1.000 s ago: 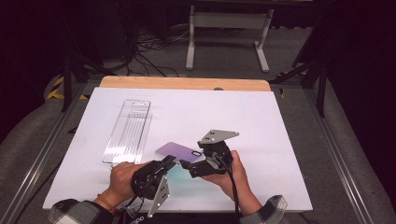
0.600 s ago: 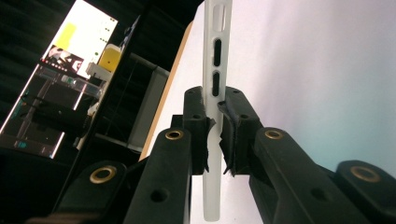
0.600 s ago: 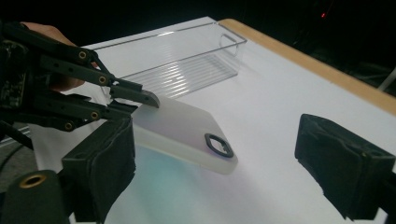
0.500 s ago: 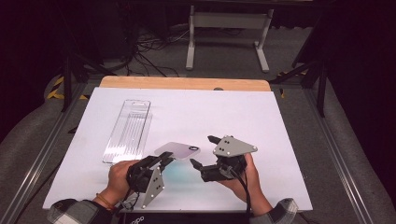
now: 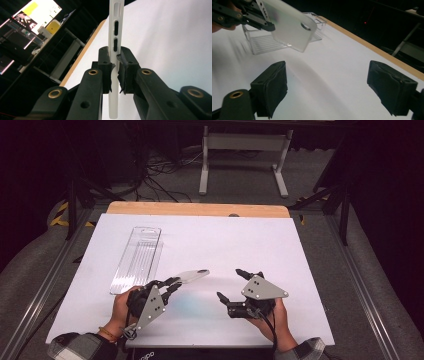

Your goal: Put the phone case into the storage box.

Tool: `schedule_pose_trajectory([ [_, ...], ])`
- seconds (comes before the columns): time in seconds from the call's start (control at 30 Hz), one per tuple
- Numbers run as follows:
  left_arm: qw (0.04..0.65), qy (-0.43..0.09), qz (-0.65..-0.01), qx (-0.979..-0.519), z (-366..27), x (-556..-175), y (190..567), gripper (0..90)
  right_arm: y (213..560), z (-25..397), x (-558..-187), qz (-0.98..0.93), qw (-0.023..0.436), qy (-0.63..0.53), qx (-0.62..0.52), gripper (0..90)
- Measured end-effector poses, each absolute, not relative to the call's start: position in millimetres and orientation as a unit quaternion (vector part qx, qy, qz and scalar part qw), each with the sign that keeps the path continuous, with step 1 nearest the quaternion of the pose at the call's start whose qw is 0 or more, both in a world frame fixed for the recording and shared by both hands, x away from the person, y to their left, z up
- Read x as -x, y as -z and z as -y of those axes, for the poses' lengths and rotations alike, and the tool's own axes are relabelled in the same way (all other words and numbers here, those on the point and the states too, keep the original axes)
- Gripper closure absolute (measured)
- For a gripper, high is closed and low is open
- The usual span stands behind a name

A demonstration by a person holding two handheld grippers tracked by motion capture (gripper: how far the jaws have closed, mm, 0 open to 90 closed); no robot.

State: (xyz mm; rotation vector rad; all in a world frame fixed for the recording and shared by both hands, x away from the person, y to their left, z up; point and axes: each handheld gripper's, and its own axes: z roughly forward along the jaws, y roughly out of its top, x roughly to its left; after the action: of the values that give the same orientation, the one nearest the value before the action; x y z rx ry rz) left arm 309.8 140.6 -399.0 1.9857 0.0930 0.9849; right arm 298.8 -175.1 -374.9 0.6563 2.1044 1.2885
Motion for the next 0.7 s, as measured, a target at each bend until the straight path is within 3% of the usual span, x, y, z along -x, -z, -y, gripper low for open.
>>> schedule_pose_trajectory([
  [0.7,0.516,-0.346,-0.097,-0.778,-173,-325,385,81.6,396,193,-297,-0.784,0.321,-0.463,-0.262,18.2],
])
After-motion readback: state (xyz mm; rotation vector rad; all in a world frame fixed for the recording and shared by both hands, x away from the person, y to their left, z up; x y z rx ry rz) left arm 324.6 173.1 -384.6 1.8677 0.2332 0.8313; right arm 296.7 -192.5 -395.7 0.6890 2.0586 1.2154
